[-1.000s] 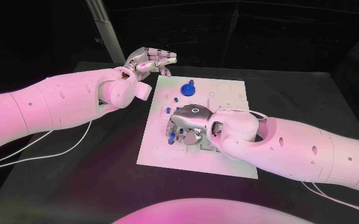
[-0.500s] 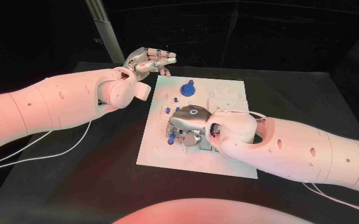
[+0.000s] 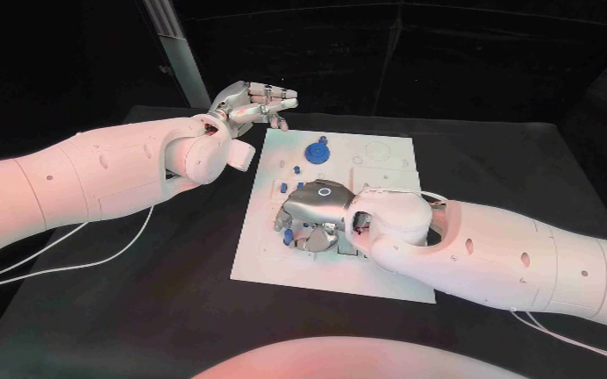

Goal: Assemble the parts on the task board

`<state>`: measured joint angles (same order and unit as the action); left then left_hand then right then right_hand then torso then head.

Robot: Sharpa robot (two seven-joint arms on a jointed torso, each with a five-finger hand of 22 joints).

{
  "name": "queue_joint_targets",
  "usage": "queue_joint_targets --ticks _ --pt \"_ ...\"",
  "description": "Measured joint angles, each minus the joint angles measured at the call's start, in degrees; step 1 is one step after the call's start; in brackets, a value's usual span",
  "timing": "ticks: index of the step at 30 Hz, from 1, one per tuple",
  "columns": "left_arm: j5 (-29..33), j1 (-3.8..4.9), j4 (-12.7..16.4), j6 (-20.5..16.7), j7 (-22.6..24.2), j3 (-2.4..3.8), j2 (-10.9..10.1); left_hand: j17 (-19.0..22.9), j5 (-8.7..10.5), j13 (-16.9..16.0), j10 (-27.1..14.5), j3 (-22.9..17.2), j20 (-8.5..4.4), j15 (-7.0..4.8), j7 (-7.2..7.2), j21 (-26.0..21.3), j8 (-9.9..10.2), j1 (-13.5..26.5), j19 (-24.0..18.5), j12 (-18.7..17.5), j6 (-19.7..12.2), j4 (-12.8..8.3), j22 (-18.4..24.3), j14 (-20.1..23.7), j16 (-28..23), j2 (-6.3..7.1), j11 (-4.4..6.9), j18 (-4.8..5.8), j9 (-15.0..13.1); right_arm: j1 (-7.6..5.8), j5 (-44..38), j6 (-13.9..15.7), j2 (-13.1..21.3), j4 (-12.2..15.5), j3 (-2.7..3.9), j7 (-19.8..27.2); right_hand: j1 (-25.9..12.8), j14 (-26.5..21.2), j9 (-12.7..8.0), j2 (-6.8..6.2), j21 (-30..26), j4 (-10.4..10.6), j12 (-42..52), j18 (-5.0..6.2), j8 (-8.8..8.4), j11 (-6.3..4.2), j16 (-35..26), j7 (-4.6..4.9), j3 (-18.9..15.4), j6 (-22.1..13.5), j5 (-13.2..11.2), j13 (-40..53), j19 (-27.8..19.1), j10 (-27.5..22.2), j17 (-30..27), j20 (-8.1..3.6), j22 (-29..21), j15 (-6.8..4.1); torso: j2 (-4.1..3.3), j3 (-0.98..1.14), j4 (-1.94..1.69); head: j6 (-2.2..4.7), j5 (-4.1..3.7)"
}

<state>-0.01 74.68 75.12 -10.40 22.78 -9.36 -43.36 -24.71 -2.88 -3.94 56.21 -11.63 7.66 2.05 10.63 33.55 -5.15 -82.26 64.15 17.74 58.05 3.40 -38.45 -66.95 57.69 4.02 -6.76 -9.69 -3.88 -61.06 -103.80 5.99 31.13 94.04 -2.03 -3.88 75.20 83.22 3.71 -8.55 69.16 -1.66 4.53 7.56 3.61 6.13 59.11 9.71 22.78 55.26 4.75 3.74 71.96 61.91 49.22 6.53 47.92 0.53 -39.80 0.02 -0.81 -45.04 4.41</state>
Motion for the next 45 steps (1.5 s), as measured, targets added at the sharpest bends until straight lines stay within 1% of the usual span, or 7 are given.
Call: queue_joint_targets --ticks 12,22,28,33,36,41,45 --pt "0.00 0.00 -0.13 0.00 -0.04 0.00 -0.03 0.12 0.00 0.06 -0.21 -0.25 0.20 0.00 0.00 0.00 0.00 0.00 0.20 0.00 0.00 -0.25 0.11 0.00 0.00 0.00 -0.21 -0.01 0.00 0.05 1.52 3.99 1.76 0.92 -0.04 1.14 -0.01 -0.81 0.09 0.08 -3.18 0.86 0.62 0.00 0.00 0.63 -3.55 0.68 -6.90 -3.83 1.26 0.05 -2.05 -4.71 -4.19 0.42 -4.83 0.81 0.01 0.04 0.00 0.23 -0.20" --pt "0.00 -0.02 -0.07 0.00 -0.11 -0.02 -0.48 0.12 0.00 0.05 -0.21 -0.25 0.20 0.00 0.00 0.00 0.00 0.00 0.20 0.00 0.00 -0.25 0.11 0.00 0.00 0.00 -0.21 0.00 0.00 -0.41 11.87 12.06 14.62 7.52 -0.03 2.54 -0.62 0.26 0.90 2.92 -0.99 2.88 7.42 0.01 2.17 -0.81 -1.09 0.19 -10.78 0.33 3.06 1.75 0.59 4.85 -1.11 -0.10 -0.56 -0.26 0.28 -0.03 0.25 1.14 -1.97" --pt "0.01 -0.02 0.47 -0.01 -0.13 -0.09 -0.96 0.12 0.00 0.05 -0.21 -0.25 0.20 0.00 0.00 0.00 0.00 0.00 0.20 0.00 0.00 -0.25 0.10 0.00 0.00 0.00 -0.21 0.00 0.00 -1.02 23.27 13.51 24.32 11.15 0.04 0.54 -2.56 0.79 1.23 2.52 3.48 6.01 15.44 0.00 4.15 -3.82 4.51 -2.43 -13.92 2.99 6.31 7.27 4.06 13.92 4.99 -2.55 6.48 -2.51 0.67 -0.18 0.86 1.82 -3.80" --pt "0.01 -0.02 0.94 -0.02 -0.14 -0.22 -1.12 0.12 0.00 0.05 -0.21 -0.25 0.20 0.00 0.00 0.00 0.00 0.00 0.20 0.00 0.00 -0.25 0.10 0.00 0.00 0.00 -0.21 0.00 0.00 -1.07 28.10 13.32 29.74 12.98 0.00 -4.04 -6.50 0.78 1.63 2.30 5.96 10.57 23.18 -0.95 5.99 -4.43 7.84 -3.46 -19.11 4.01 12.32 15.01 5.48 14.42 8.67 -3.38 10.52 -3.08 0.93 -0.27 1.55 2.11 -4.73" --pt "0.01 -0.02 1.10 -0.01 -0.14 -0.29 -1.14 0.12 0.00 0.05 -0.21 -0.25 0.20 0.00 0.00 0.00 0.00 0.00 0.20 0.00 0.00 -0.25 0.09 0.00 0.00 0.00 -0.21 0.00 0.00 -1.07 28.96 12.81 31.14 13.52 -0.02 -7.39 -6.98 0.73 2.61 2.17 7.78 13.69 36.30 -1.80 8.06 -5.15 10.38 -4.13 -22.22 4.68 15.23 29.27 6.80 14.77 11.48 -3.86 13.75 -3.83 1.08 -0.28 1.98 2.24 -4.96" --pt "0.01 -0.02 1.34 -0.01 -0.15 -0.53 -1.31 0.12 0.00 0.05 -0.20 -0.25 0.20 0.00 0.00 0.00 0.00 0.00 0.20 0.00 0.00 -0.25 0.09 0.00 0.00 0.00 -0.20 0.00 0.00 -0.67 28.96 11.02 32.22 14.18 -0.05 -13.73 -6.64 0.82 4.43 2.51 9.76 17.95 52.14 -1.84 10.84 -5.45 14.19 -4.44 -26.48 4.38 15.24 47.49 8.01 15.07 15.75 -3.88 17.47 -3.93 1.26 -0.26 2.57 2.18 -4.82" --pt "0.01 -0.02 1.43 -0.01 -0.15 -0.63 -1.44 0.11 0.00 0.04 -0.20 -0.25 0.20 0.00 0.00 0.00 0.00 0.00 0.20 0.00 0.00 -0.25 0.09 0.00 0.00 0.00 -0.20 0.00 0.00 -0.24 28.20 9.09 32.00 14.43 -0.08 -17.82 -6.07 0.82 5.21 3.08 9.78 18.27 57.10 -1.83 11.66 -5.44 17.33 -4.48 -28.08 3.50 15.24 53.58 8.01 15.07 19.95 -3.88 16.96 -3.94 1.30 -0.25 2.74 2.16 -4.75"
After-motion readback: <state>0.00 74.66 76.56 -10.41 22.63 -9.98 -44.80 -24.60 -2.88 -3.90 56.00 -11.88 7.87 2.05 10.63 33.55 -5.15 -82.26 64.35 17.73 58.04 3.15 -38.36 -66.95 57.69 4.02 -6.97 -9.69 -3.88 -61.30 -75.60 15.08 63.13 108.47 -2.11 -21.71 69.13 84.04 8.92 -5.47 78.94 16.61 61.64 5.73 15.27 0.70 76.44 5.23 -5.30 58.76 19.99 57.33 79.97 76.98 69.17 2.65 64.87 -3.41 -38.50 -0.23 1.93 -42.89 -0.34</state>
